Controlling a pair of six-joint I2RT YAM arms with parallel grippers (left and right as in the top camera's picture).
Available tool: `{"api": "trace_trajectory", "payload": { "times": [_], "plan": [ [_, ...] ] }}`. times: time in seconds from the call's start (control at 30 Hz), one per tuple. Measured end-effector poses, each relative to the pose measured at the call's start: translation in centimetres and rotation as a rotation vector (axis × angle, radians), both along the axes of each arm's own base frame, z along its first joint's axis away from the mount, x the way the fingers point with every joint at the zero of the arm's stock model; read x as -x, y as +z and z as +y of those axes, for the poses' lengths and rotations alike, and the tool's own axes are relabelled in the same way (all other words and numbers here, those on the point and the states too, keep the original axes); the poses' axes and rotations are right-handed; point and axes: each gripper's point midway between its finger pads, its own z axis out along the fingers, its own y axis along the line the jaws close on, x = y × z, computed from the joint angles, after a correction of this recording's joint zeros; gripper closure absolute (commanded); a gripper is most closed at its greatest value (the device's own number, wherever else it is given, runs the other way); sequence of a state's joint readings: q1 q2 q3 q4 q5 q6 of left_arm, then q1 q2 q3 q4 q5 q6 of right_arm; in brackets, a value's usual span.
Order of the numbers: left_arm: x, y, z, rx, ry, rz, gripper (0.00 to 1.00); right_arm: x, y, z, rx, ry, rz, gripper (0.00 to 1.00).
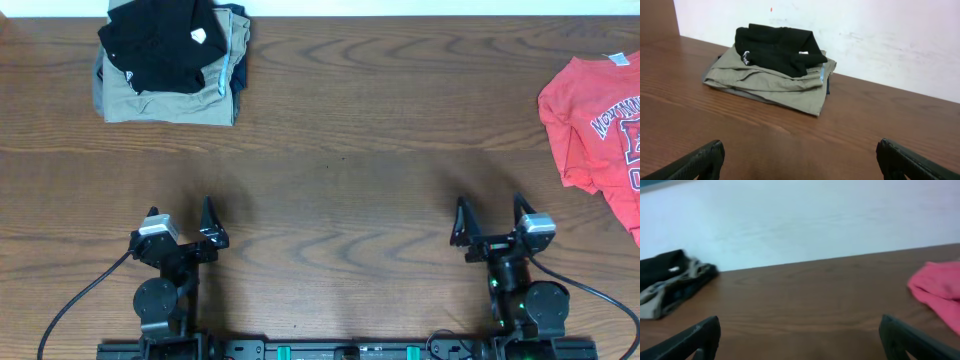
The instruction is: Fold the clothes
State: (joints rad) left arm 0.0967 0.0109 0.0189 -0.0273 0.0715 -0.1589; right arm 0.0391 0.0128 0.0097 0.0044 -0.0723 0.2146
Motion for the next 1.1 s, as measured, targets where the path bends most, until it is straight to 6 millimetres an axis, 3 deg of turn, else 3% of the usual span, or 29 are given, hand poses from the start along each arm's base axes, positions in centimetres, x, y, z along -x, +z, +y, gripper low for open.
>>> {"api": "trace_trajectory", "payload": {
  "times": [0.2,1.1],
  "plan": [
    [0.0,0.0,0.0,0.0,0.0,0.0,0.02,0.0,-1.8,-1.2,0.001,-0.047,0.072,0.01],
    [0.0,0.0,0.0,0.0,0.0,0.0,0.02,0.0,-1.8,-1.2,0.022,-0.048,0.069,0.01]
  ]
}}
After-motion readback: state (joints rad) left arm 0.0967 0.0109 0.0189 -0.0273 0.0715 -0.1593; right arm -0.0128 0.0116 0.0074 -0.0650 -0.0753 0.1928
